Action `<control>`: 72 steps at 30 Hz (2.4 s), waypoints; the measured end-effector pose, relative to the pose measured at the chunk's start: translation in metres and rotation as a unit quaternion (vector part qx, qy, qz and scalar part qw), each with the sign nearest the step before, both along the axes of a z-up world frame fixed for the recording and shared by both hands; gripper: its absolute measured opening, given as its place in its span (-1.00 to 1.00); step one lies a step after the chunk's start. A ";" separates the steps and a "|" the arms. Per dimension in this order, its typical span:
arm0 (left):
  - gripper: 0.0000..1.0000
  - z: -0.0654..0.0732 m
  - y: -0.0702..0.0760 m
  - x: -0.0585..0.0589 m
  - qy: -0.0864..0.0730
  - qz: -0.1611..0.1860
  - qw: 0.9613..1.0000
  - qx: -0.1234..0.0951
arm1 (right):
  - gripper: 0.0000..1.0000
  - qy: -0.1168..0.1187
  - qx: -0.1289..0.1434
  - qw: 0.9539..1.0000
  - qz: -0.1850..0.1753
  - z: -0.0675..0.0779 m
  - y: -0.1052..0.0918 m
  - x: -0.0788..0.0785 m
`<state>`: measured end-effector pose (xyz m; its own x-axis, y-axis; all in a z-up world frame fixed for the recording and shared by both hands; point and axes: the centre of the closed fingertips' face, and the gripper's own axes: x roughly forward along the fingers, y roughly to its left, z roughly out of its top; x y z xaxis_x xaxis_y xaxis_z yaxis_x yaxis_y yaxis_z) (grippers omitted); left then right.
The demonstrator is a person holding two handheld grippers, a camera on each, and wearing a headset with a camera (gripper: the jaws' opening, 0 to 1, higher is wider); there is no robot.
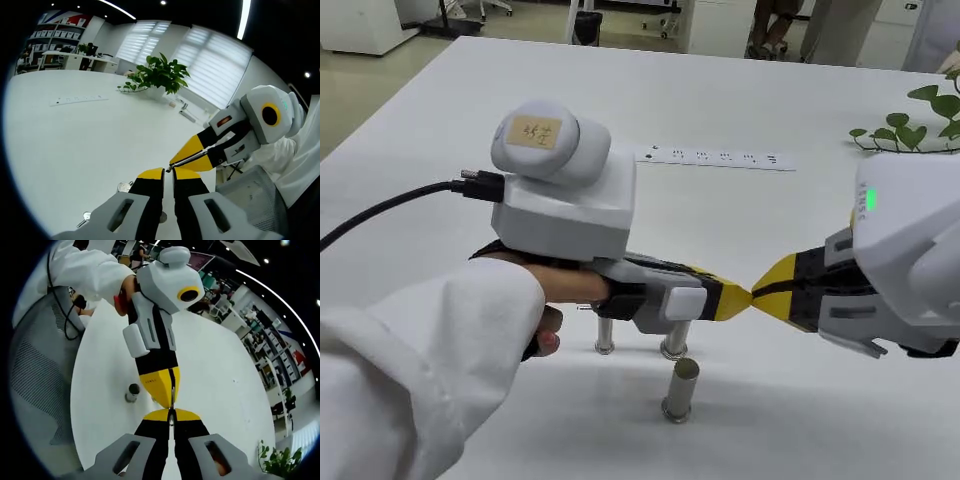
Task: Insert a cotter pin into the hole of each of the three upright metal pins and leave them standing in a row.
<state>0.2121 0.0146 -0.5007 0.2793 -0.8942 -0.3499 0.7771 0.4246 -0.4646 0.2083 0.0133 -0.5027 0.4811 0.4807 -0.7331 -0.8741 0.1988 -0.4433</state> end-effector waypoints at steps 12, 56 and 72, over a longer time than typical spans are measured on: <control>-0.98 0.005 0.001 0.002 0.006 0.007 1.000 -0.018 | -1.00 0.001 -0.004 1.000 0.009 0.000 0.001 -0.001; -1.00 0.002 0.010 -0.008 0.021 0.002 1.000 -0.008 | -0.79 -0.009 -0.011 1.000 0.016 0.000 0.000 -0.002; -1.00 0.021 0.019 -0.010 -0.101 -0.025 0.994 0.016 | -0.66 0.092 0.091 0.992 -0.004 -0.002 -0.009 -0.007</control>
<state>0.2017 0.0332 -0.4794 0.3028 -0.8977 -0.3201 0.8732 0.3959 -0.2843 0.2013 0.0042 -0.5047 0.3519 0.6105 -0.7095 -0.9348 0.2680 -0.2331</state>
